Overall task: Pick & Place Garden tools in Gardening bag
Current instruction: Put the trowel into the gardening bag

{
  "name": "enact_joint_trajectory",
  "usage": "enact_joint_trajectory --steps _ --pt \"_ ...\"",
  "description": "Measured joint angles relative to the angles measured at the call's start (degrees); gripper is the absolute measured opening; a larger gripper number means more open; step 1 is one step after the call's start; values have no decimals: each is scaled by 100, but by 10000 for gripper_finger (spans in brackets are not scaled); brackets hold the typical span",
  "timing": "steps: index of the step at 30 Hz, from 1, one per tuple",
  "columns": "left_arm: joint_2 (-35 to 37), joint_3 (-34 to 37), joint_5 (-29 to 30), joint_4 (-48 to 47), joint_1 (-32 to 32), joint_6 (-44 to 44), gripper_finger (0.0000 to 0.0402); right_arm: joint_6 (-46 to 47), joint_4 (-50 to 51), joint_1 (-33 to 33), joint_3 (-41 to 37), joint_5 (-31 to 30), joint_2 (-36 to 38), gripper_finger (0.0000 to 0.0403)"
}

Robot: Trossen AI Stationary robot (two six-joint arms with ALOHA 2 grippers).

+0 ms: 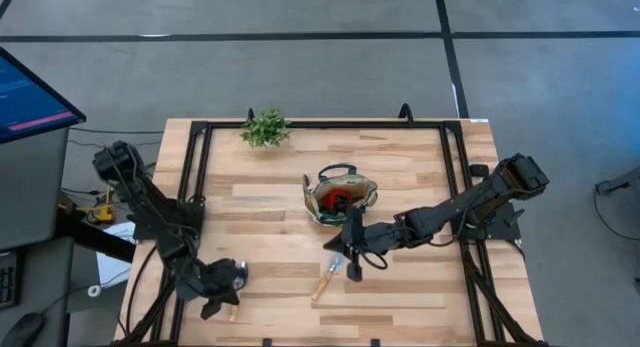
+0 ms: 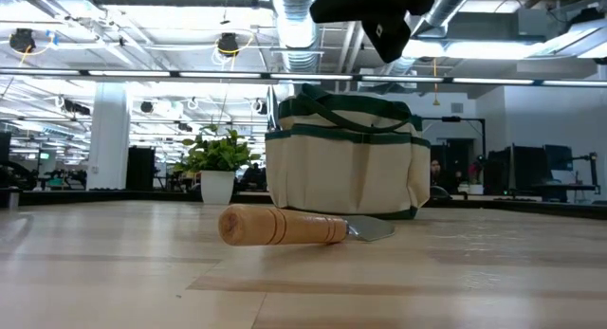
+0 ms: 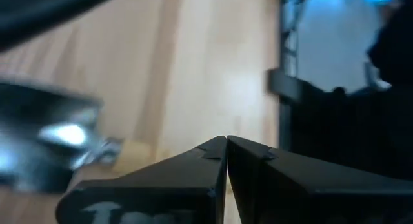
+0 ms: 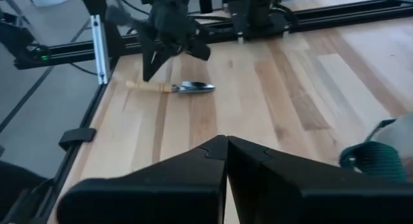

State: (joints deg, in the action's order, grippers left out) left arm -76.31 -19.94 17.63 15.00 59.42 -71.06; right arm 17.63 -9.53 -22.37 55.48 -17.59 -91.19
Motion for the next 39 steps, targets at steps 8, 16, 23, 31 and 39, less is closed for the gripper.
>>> enact_joint_trajectory --steps 8,16,23,31,39 --pt "-488 -2 -513 3 -22 -1117 1 -4 3 0 0 -47 -1 0" --pt "-488 -2 14 -298 -89 -997 1 -20 3 0 0 -49 -1 0" --pt "-471 57 466 -652 -542 -450 1 -20 5 0 0 -52 -1 0" --pt "-272 90 796 -711 -1214 613 1 -20 6 0 0 -52 -1 0" --pt "750 -145 591 -715 -1408 1559 1 -17 7 0 0 -52 -1 0"
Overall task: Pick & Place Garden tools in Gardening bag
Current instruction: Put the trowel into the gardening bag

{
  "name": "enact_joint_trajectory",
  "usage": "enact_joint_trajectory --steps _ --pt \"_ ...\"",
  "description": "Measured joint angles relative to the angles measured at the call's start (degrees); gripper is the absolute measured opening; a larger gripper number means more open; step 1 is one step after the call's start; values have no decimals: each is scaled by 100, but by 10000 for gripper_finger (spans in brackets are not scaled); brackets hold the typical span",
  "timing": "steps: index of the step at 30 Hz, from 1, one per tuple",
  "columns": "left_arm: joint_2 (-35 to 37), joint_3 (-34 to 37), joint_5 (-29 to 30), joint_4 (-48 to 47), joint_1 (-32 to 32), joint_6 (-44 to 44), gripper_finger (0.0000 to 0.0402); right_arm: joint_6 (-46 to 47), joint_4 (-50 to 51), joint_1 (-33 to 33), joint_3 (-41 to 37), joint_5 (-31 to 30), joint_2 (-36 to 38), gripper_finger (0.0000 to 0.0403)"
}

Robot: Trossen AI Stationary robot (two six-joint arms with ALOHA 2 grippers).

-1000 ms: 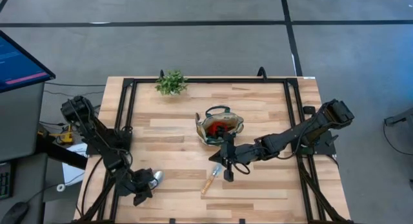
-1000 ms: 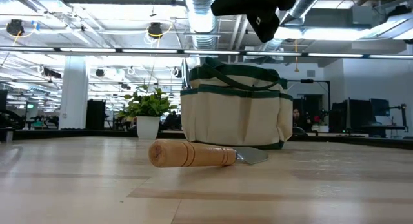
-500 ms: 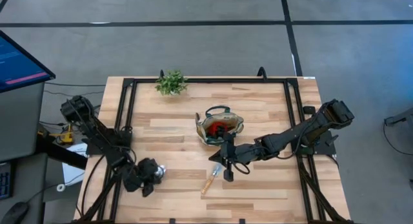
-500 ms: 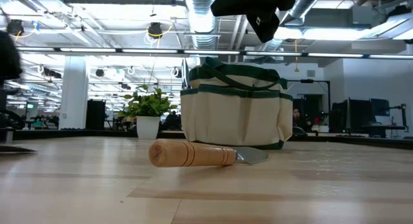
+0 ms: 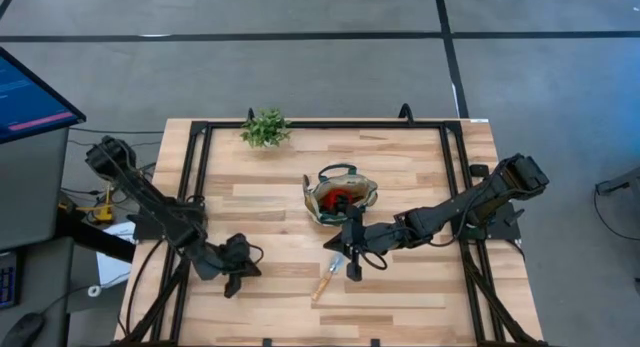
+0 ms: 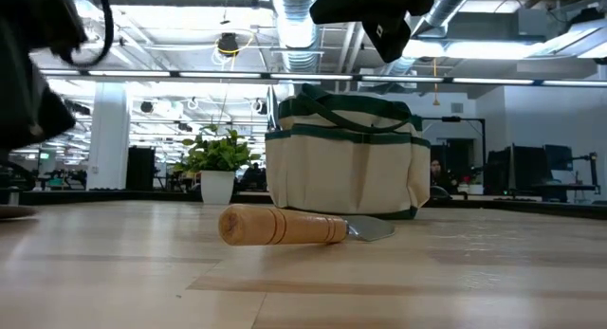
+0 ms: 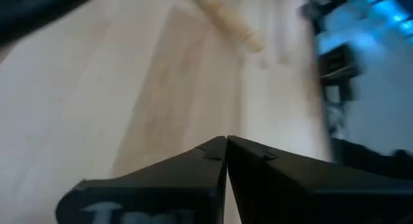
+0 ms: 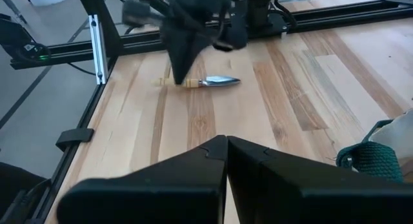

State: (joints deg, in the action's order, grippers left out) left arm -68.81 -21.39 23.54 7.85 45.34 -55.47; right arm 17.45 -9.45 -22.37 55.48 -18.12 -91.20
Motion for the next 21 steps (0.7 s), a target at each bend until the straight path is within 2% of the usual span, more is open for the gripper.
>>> enact_joint_trajectory --steps 5,11,18,21 --pt "624 -63 -176 -983 105 -291 1 2 0 -2 0 -1 0 0" --pt "625 -65 -1277 -2090 159 -1326 1 2 0 -7 0 1 0 0" --pt "402 -65 -1984 -2248 240 -1757 1 2 20 -7 0 1 0 0" --pt "225 -65 -1867 -2264 238 -1843 1 0 20 -4 0 0 0 0"
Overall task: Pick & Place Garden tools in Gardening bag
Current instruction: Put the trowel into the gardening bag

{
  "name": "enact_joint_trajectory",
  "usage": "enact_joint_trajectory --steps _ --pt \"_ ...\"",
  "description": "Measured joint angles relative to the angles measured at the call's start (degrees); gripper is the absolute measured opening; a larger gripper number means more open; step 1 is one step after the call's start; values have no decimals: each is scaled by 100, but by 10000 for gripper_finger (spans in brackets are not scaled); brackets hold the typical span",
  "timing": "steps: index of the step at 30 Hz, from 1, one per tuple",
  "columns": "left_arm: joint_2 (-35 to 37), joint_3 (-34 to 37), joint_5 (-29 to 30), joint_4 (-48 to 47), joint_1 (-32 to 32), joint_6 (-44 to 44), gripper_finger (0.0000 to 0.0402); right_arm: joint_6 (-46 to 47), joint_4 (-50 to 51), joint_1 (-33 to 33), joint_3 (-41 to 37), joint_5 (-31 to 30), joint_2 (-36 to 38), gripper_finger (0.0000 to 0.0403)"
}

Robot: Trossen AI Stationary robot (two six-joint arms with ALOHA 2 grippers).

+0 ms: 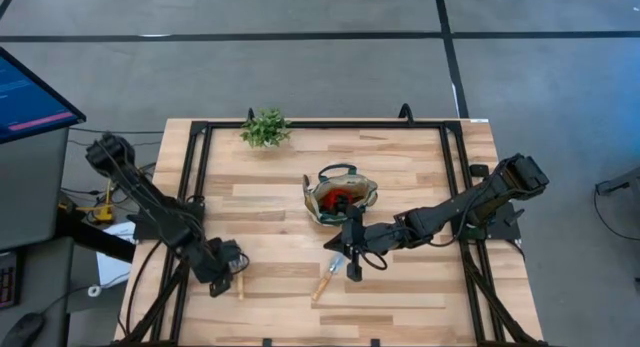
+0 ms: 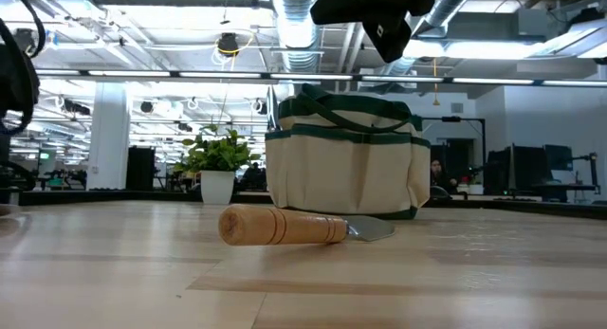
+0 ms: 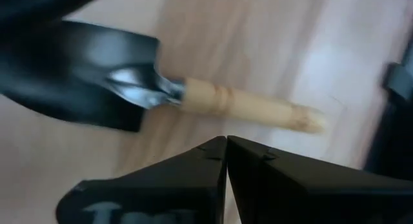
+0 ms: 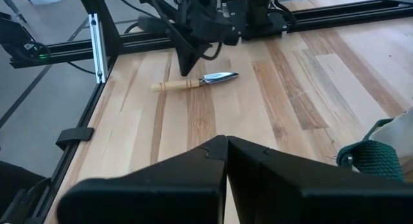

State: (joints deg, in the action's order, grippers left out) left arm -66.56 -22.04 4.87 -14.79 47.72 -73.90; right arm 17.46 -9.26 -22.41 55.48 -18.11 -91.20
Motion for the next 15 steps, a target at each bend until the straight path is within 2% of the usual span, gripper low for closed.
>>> enact_joint_trajectory --steps 10,15 --pt "-636 -28 559 127 -146 6 1 2 0 0 0 0 0 0" --pt "-654 -16 1257 146 -362 307 1 1 -2 0 0 0 0 0"
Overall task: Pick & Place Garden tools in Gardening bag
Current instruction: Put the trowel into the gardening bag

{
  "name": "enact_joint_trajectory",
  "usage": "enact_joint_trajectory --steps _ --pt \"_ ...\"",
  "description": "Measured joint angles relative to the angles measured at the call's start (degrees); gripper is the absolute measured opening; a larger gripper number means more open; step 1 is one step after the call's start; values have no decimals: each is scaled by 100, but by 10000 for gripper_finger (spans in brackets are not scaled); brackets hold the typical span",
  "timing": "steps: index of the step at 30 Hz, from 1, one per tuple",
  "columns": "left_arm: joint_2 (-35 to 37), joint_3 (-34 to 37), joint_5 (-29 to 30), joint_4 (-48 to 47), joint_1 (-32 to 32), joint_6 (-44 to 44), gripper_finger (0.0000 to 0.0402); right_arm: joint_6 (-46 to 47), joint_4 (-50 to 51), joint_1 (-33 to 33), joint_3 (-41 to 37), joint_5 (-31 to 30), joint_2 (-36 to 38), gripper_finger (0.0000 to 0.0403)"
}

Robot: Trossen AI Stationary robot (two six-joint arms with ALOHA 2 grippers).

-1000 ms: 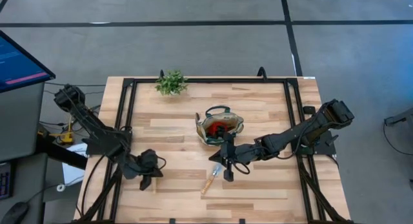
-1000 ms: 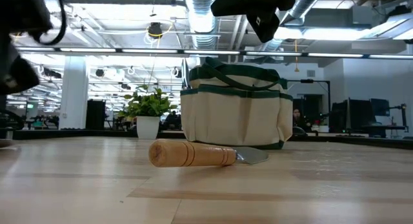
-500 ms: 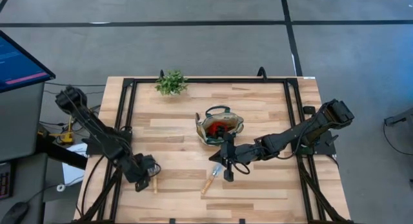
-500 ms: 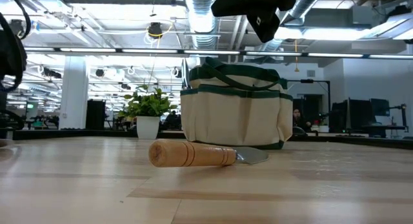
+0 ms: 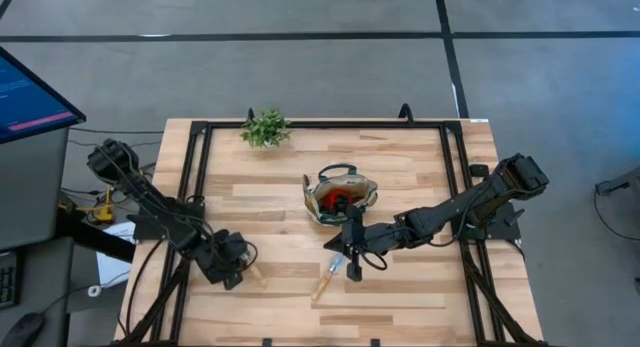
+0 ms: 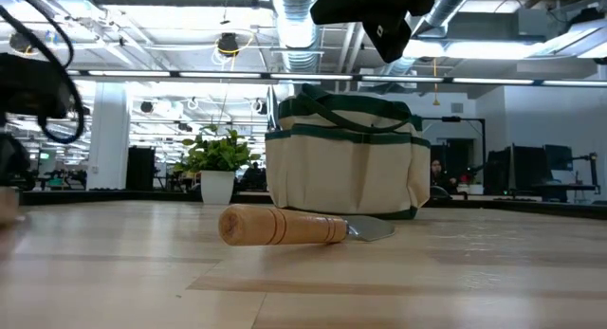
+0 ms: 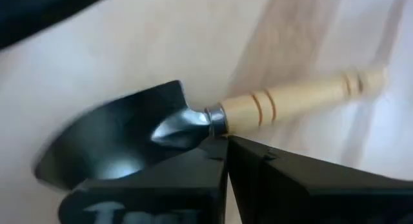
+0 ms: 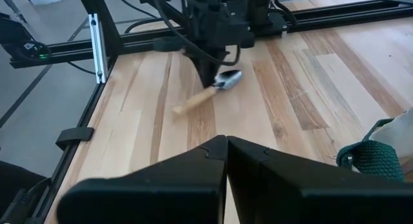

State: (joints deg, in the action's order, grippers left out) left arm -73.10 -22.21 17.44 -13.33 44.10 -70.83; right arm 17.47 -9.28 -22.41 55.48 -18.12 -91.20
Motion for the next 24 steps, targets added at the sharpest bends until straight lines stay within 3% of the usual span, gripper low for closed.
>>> enact_joint_trajectory --steps 24 --pt "-13 25 108 687 -2093 2865 1 16 -18 0 0 1 0 0"
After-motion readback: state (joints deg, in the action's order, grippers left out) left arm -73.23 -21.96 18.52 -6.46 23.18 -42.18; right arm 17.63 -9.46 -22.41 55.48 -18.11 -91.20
